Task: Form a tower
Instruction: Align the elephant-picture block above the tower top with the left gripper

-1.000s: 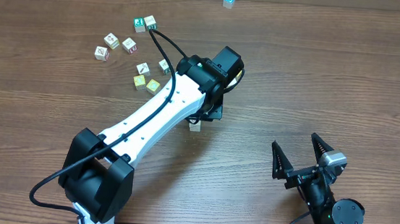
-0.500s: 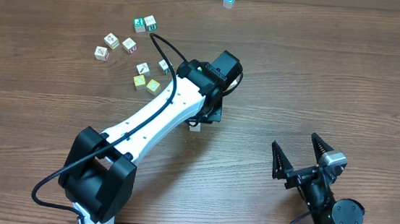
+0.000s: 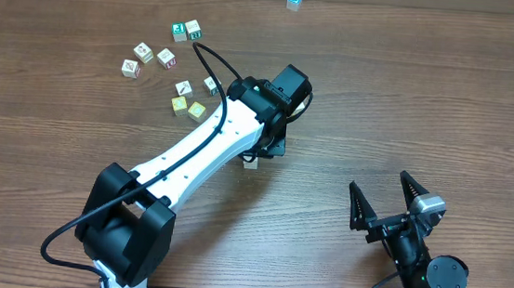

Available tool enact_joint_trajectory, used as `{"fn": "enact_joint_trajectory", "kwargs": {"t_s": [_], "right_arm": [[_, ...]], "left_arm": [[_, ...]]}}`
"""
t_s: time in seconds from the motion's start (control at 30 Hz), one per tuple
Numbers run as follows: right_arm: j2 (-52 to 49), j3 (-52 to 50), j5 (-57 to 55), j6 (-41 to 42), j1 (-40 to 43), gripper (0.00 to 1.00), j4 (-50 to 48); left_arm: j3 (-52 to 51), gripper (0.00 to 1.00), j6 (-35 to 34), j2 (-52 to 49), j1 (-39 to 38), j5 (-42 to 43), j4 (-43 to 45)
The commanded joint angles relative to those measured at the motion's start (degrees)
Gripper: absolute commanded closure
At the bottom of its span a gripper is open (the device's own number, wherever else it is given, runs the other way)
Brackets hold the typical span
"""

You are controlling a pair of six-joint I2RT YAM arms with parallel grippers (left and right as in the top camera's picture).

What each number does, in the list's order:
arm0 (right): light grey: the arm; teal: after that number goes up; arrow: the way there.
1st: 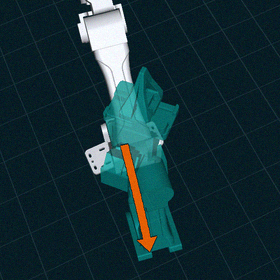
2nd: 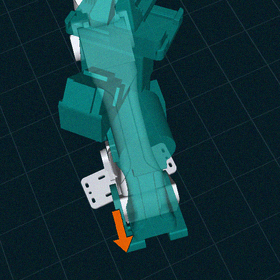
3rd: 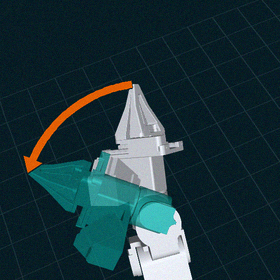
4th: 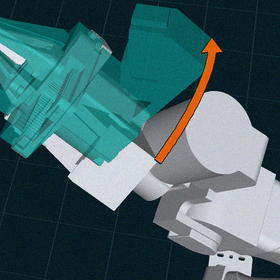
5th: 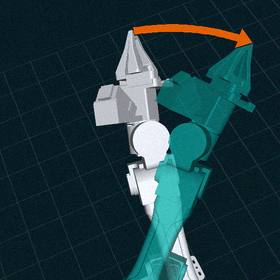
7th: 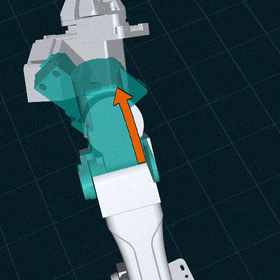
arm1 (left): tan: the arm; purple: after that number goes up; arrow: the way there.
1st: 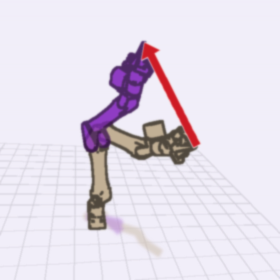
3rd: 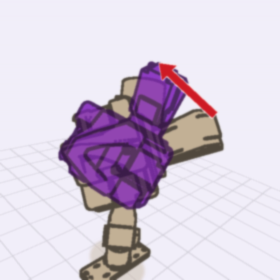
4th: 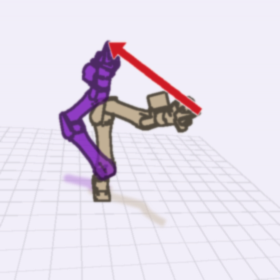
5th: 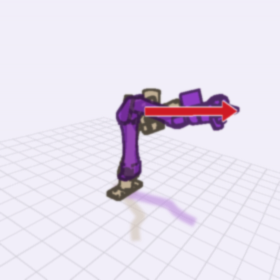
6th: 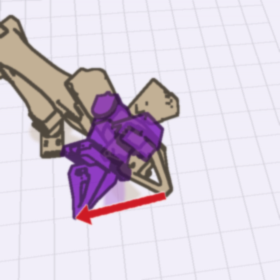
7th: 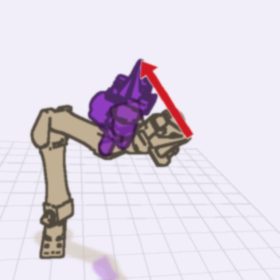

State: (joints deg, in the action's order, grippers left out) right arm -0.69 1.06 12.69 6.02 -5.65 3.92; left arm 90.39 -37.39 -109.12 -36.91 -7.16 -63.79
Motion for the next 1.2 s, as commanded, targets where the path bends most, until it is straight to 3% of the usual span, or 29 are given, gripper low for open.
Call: {"fn": "enact_joint_trajectory", "kwargs": {"t_s": [0.0,1.17], "right_arm": [[0.5,-0.6,0.0,0.1,0.3,0.00,-0.3],[0.5,-0.6,0.0,0.1,0.3,0.00,-0.3]], "left_arm": [[-0.3,0.92,-0.6,0.7,-0.2,-0.9,0.0],[-0.3,0.90,-0.6,0.7,-0.2,-1.5,0.0]]}}
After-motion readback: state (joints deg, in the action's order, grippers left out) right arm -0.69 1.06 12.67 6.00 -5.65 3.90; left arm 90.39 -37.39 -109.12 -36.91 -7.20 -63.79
